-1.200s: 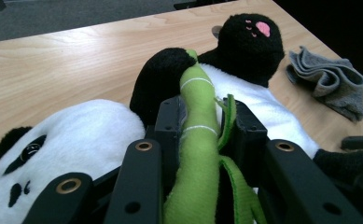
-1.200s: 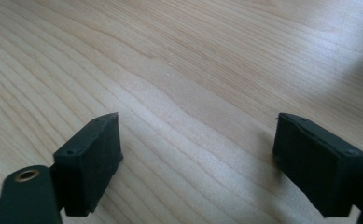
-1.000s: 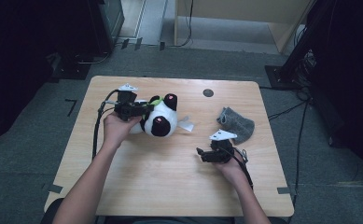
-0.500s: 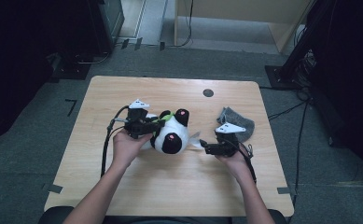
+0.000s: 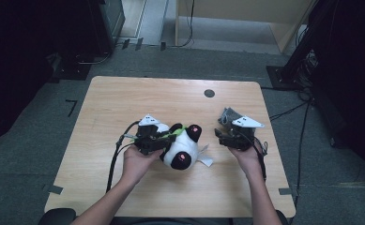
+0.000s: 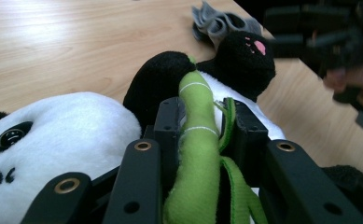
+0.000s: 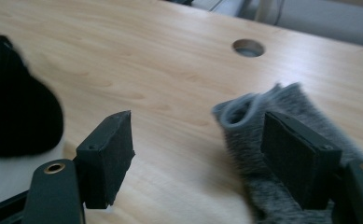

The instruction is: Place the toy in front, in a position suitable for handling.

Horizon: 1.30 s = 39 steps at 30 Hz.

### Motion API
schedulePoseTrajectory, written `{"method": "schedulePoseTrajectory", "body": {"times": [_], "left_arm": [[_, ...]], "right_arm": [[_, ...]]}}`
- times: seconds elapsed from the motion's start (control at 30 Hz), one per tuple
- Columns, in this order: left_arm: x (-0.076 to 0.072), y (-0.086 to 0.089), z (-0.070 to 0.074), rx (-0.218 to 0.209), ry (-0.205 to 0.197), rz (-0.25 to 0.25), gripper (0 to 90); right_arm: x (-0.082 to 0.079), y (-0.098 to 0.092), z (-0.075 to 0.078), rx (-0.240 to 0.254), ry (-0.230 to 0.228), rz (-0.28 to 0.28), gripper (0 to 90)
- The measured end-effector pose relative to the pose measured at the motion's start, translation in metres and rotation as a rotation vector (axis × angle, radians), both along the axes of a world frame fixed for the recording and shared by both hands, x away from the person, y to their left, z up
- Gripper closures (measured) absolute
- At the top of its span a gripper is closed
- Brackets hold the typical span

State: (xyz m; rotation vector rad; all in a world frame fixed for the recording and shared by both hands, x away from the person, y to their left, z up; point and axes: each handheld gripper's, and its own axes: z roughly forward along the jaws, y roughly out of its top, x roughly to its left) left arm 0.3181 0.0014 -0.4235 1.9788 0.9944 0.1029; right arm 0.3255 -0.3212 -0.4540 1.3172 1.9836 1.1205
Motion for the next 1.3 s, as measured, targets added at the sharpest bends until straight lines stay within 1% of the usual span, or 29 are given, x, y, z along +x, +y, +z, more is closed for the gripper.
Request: {"method": "schedulePoseTrajectory", "body": {"times": [0.03,0.07,0.13,0.17,0.2,0.23,0.27,0.3,0.33,0.37,0.43,0.47,0.5,0.53,0.57,0.63,0.7,0.73,0.77,0.8,0.83,0.93,0.97,1.03,1.1,1.17,1.2,1.27,1.3], "left_arm": [[0.0,-0.001,-0.002,0.006,-0.007,-0.003,67.8],[0.0,-0.001,-0.003,0.002,-0.007,-0.003,66.9],[0.0,0.0,-0.003,0.012,-0.014,-0.009,64.9],[0.0,0.0,-0.003,0.027,-0.015,-0.016,62.0],[-0.001,0.0,-0.001,0.036,-0.029,-0.019,59.2],[-0.002,0.001,-0.001,0.043,-0.045,-0.022,54.4],[-0.001,0.002,0.001,0.043,-0.043,-0.024,47.4],[0.0,0.003,0.002,0.03,-0.035,-0.029,44.1],[0.001,0.005,0.002,0.006,-0.02,-0.038,41.8],[0.002,0.006,0.003,-0.001,-0.012,-0.042,38.0],[0.002,0.009,0.005,-0.013,-0.012,-0.043,37.1],[0.002,0.01,0.007,-0.013,-0.012,-0.042,36.1],[0.002,0.012,0.008,-0.013,-0.013,-0.044,35.8],[0.002,0.014,0.009,-0.014,-0.011,-0.045,35.2],[0.002,0.016,0.011,-0.012,-0.015,-0.047,34.7],[0.002,0.022,0.013,0.004,-0.031,-0.05,33.5],[0.001,0.03,0.016,0.024,-0.068,-0.048,32.4],[0.001,0.035,0.017,0.031,-0.078,-0.047,31.2],[0.002,0.038,0.017,0.038,-0.083,-0.044,30.2],[0.002,0.043,0.017,0.044,-0.083,-0.035,29.5],[0.003,0.05,0.017,0.04,-0.08,-0.027,29.3],[0.006,0.062,0.015,0.017,-0.075,-0.017,29.4],[0.007,0.065,0.015,0.015,-0.076,-0.017,29.4],[0.009,0.071,0.014,0.01,-0.074,-0.017,29.4],[0.009,0.076,0.013,0.013,-0.074,-0.018,29.3],[0.006,0.081,0.01,0.026,-0.092,-0.024,29.3],[0.005,0.084,0.008,0.031,-0.089,-0.028,29.4],[0.001,0.091,0.004,0.03,-0.053,-0.045,31.6],[-0.001,0.094,0.002,0.021,-0.041,-0.046,31.7]], "right_arm": [[0.001,-0.003,0.001,-0.007,-0.011,-0.012,26.4],[0.001,-0.005,0.002,-0.012,-0.017,-0.023,27.2],[0.005,-0.013,0.001,-0.018,-0.014,-0.038,28.0],[0.006,-0.016,0.001,-0.024,-0.01,-0.046,28.2],[0.008,-0.019,0.001,-0.035,-0.004,-0.055,28.2],[0.009,-0.022,0.001,-0.046,0.0,-0.058,28.7],[0.011,-0.025,0.002,-0.051,0.001,-0.063,30.7],[0.013,-0.028,0.003,-0.047,0.008,-0.065,32.3],[0.016,-0.03,0.004,-0.039,0.014,-0.07,32.5],[0.019,-0.033,0.004,-0.031,0.025,-0.076,32.5],[0.025,-0.037,0.002,-0.024,0.042,-0.084,31.7],[0.028,-0.04,0.0,-0.005,0.047,-0.083,29.8],[0.03,-0.044,-0.003,0.031,0.059,-0.077,27.8],[0.033,-0.048,-0.007,0.054,0.077,-0.075,25.5],[0.034,-0.05,-0.009,0.055,0.092,-0.089,24.9],[0.036,-0.055,-0.014,0.048,0.122,-0.091,21.3],[0.037,-0.06,-0.017,0.045,0.126,-0.105,18.7],[0.037,-0.063,-0.018,0.072,0.138,-0.132,18.8],[0.037,-0.065,-0.019,0.086,0.144,-0.147,18.7],[0.037,-0.067,-0.019,0.085,0.145,-0.155,18.8],[0.037,-0.067,-0.019,0.076,0.144,-0.152,18.7],[0.04,-0.066,-0.022,0.022,0.121,-0.108,18.7],[0.042,-0.065,-0.024,0.006,0.114,-0.104,18.9],[0.048,-0.064,-0.029,-0.002,0.13,-0.114,19.3],[0.052,-0.064,-0.034,-0.019,0.133,-0.132,19.3],[0.053,-0.064,-0.037,-0.017,0.139,-0.134,20.3],[0.053,-0.065,-0.038,-0.017,0.14,-0.133,21.2],[0.052,-0.066,-0.038,-0.018,0.127,-0.12,22.2],[0.052,-0.066,-0.037,-0.01,0.129,-0.117,22.2]]}}
